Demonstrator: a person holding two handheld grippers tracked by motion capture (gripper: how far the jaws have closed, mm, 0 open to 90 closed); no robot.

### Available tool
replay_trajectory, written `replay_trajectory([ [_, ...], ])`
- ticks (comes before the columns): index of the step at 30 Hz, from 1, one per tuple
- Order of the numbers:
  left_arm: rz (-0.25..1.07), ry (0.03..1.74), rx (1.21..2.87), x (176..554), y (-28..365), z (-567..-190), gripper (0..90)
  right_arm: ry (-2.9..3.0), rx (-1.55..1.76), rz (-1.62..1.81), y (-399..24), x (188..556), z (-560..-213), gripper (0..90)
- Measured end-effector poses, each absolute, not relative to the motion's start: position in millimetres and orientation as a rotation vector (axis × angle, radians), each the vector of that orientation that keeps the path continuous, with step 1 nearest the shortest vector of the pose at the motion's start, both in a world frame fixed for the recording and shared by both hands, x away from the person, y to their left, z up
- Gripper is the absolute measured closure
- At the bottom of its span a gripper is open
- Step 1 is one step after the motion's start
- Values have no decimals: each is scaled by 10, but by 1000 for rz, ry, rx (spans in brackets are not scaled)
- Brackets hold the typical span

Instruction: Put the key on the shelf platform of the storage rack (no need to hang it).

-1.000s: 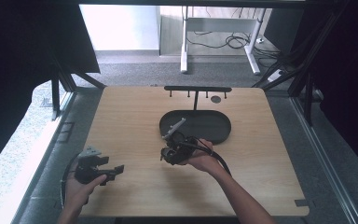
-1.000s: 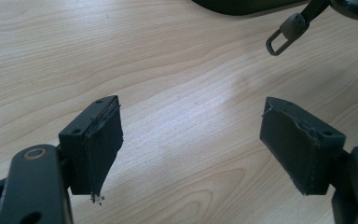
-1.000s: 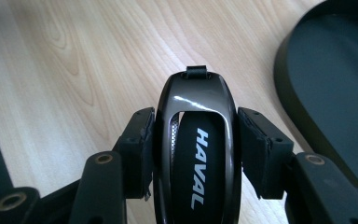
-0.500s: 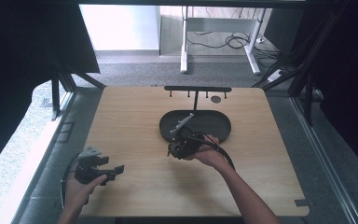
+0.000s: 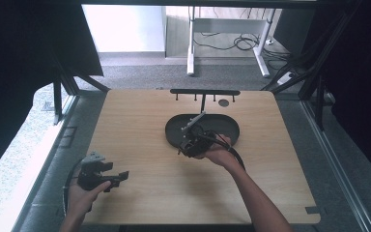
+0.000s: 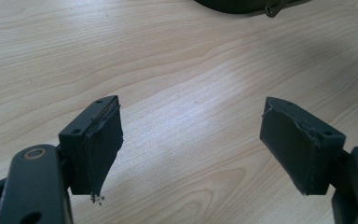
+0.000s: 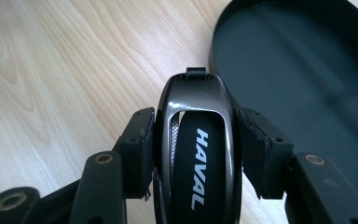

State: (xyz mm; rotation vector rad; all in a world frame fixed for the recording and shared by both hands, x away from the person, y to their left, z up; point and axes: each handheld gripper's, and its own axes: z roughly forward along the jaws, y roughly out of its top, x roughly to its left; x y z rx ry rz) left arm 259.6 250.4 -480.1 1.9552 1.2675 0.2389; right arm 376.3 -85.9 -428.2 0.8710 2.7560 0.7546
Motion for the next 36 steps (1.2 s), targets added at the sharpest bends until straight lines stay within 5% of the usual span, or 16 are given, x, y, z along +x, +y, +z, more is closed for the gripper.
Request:
replay_trajectory([
  [36, 238, 1272, 1957, 2602, 2507, -4813, 212, 2709, 938, 723, -981, 4045, -4294, 492],
])
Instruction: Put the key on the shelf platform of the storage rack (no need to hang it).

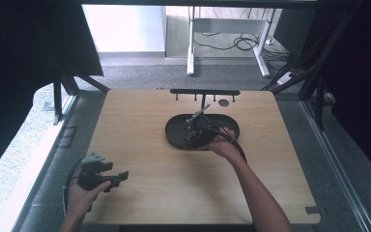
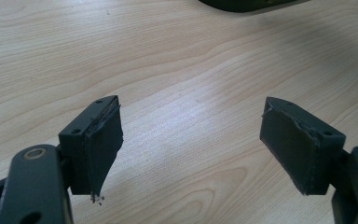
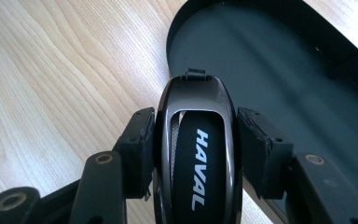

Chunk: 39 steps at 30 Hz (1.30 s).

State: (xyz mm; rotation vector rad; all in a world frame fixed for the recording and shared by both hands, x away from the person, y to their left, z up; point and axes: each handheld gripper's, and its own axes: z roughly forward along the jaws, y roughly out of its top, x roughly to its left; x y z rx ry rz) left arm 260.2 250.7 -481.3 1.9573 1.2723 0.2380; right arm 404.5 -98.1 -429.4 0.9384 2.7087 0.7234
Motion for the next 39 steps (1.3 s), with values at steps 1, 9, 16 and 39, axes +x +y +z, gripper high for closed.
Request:
replay_trajectory([
  [1, 240, 1271, 1957, 2602, 2505, -4814, 212, 2709, 938, 722, -983, 4047, -4296, 492],
  [9, 238, 1275, 1957, 2600, 2499, -4813, 212, 2715, 931, 722, -978, 4065, -4313, 492],
  [16, 238, 1273, 1961, 2602, 2504, -4815, 212, 2716, 933, 729, -975, 4080, -4316, 492],
  [39, 241, 1275, 1955, 2603, 2525, -4811, 213, 2681, 947, 754, -990, 4289, -4198, 492],
])
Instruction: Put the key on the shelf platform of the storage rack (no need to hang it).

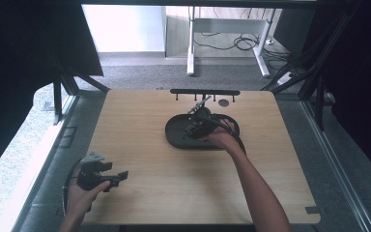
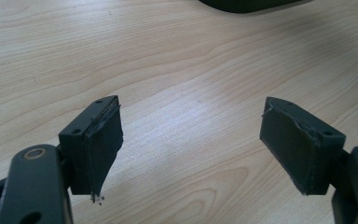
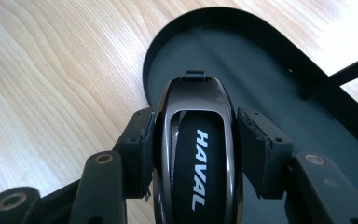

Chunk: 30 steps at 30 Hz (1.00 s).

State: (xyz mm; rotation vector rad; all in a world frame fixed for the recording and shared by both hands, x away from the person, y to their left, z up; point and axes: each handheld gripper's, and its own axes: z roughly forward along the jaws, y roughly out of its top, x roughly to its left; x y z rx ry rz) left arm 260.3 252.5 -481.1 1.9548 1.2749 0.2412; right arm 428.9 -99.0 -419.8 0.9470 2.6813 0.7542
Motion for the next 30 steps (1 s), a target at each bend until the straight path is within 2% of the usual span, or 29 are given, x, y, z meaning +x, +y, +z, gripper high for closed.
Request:
replay_trajectory([
  [30, 239, 1285, 1961, 2613, 2520, -4833, 212, 2699, 1045, 603, -1326, 4628, -4694, 491],
])
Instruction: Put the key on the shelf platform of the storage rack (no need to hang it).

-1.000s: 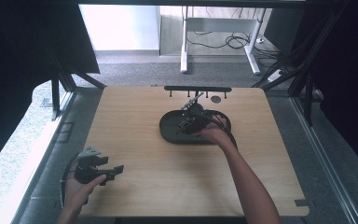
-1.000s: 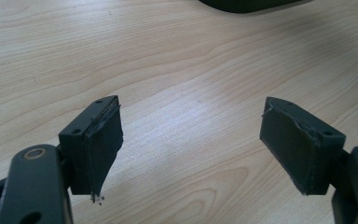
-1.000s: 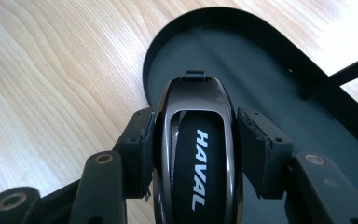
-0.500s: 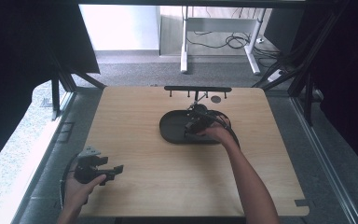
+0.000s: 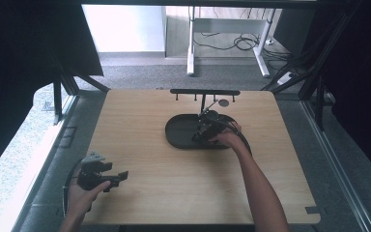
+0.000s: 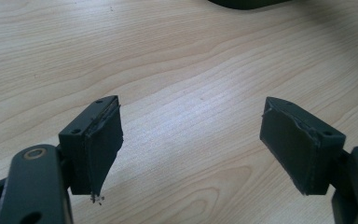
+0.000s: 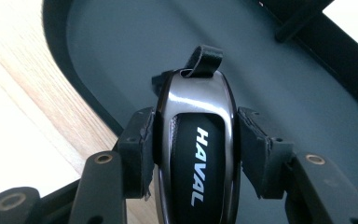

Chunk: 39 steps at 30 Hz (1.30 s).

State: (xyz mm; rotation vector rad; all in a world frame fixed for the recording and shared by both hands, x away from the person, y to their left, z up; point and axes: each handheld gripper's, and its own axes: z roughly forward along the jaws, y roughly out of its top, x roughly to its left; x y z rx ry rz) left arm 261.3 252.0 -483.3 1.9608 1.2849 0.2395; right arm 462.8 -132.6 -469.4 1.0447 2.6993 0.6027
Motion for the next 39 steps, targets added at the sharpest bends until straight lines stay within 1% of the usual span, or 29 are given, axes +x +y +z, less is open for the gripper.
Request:
replay_trajectory([
  [8, 235, 1280, 1967, 2615, 2514, -4836, 212, 2707, 1066, 553, -1405, 4677, -4827, 490],
  [31, 230, 1279, 1972, 2615, 2512, -4837, 211, 2693, 1046, 502, -1460, 4736, -4950, 485],
  [34, 229, 1280, 1973, 2615, 2510, -4839, 211, 2688, 1051, 494, -1467, 4739, -4956, 476],
  [36, 229, 1280, 1973, 2615, 2509, -4840, 211, 2686, 1063, 489, -1481, 4738, -4965, 441],
  [39, 229, 1281, 1974, 2616, 2508, -4842, 211, 2671, 1071, 493, -1490, 4729, -4957, 432],
])
